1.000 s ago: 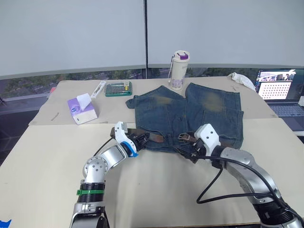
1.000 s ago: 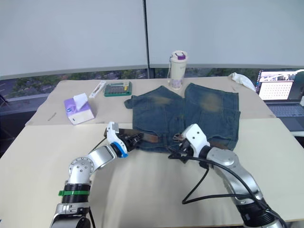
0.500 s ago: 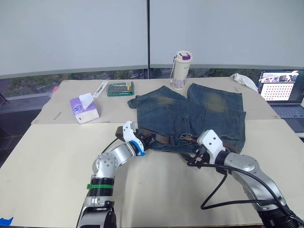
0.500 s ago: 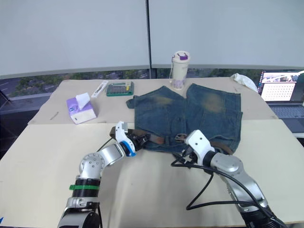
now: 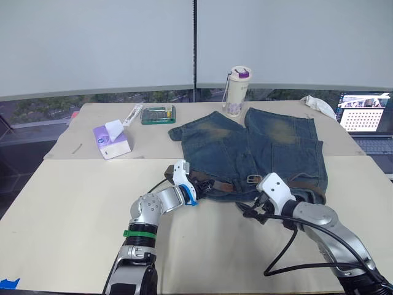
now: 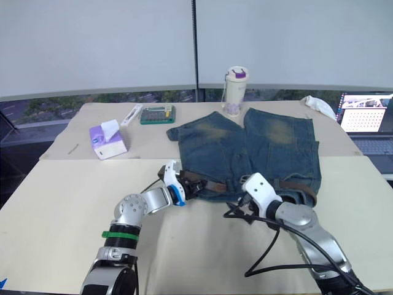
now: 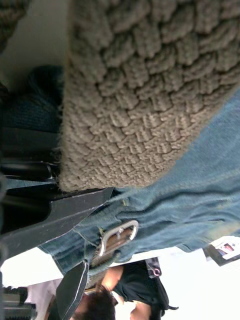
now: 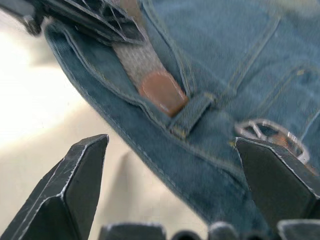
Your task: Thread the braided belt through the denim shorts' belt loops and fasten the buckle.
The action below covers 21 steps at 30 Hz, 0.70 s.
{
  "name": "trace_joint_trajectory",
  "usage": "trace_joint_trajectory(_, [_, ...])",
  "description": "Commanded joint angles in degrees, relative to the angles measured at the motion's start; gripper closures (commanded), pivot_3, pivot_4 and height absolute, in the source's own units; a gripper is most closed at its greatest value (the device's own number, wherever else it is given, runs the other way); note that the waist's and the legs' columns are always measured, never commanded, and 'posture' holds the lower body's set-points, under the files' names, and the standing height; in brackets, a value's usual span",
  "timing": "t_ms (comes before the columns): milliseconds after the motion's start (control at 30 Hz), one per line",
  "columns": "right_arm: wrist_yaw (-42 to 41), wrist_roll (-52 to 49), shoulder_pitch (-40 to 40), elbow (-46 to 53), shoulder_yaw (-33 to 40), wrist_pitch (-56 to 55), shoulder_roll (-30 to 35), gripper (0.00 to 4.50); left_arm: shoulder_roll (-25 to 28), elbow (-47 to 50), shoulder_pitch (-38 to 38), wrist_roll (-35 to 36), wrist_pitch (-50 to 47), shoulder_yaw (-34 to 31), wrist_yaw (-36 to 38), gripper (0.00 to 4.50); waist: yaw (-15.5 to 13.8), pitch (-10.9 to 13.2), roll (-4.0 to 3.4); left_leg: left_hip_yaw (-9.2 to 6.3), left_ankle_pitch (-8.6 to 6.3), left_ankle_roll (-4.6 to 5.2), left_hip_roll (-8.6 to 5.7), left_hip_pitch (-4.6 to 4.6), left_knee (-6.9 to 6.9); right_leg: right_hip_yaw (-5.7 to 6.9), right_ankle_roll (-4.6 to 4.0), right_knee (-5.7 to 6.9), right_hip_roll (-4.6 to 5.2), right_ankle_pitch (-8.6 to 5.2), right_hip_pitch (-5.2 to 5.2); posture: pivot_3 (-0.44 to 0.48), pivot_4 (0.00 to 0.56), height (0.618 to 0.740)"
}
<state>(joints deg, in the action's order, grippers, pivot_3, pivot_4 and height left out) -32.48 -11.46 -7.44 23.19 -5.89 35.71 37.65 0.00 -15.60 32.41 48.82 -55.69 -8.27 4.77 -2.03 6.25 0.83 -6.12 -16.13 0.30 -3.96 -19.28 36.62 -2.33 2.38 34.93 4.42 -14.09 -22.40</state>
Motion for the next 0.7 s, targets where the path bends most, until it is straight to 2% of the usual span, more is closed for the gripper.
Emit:
trace_joint_trajectory(33, [-0.28,-0.35,0.58,2.88,2.47,-0.18,0.47,0.04,1.18,1.19,0.31,-0.08,-0.44,-2.69,0.82,4.50,0.04,0.00,0.00,0.00,0.00,0.00,0.01,0.00,0.00,0.00,0.00,0.00,0.00,0.00,0.00,0.000,0.150,0.740])
trace_joint_trajectory(233, [-0.84,-0.26,1.26,2.46,3.94,-0.62,1.06,0.04,-1.58,1.49,1.25,1.80,-1.96,-5.31,0.39,4.50,0.06,0.01,0.02,0.01,0.00,0.00,0.03,0.00,0.00,0.00,0.00,0.01,-0.01,0.00,-0.01,0.000,0.150,0.740])
trace_joint_trajectory(600, [-0.11,-0.30,2.22,3.77,5.17,0.28,0.70,0.04,-3.93,2.55,1.32,1.49,-4.83,-3.80,3.16,4.50,-0.09,0.03,0.04,0.00,0.00,0.00,0.01,-0.01,0.01,0.00,0.01,0.01,0.00,0.00,0.01,0.000,0.150,0.740])
trace_joint_trajectory(700, [0.11,-0.39,2.47,4.20,5.59,0.51,0.60,0.04,-4.78,0.94,1.76,-0.67,-3.26,-3.69,1.92,4.50,-0.11,0.03,0.04,0.00,0.00,0.00,0.00,-0.01,0.01,0.00,0.01,0.00,0.01,0.00,0.01,0.000,0.150,0.740])
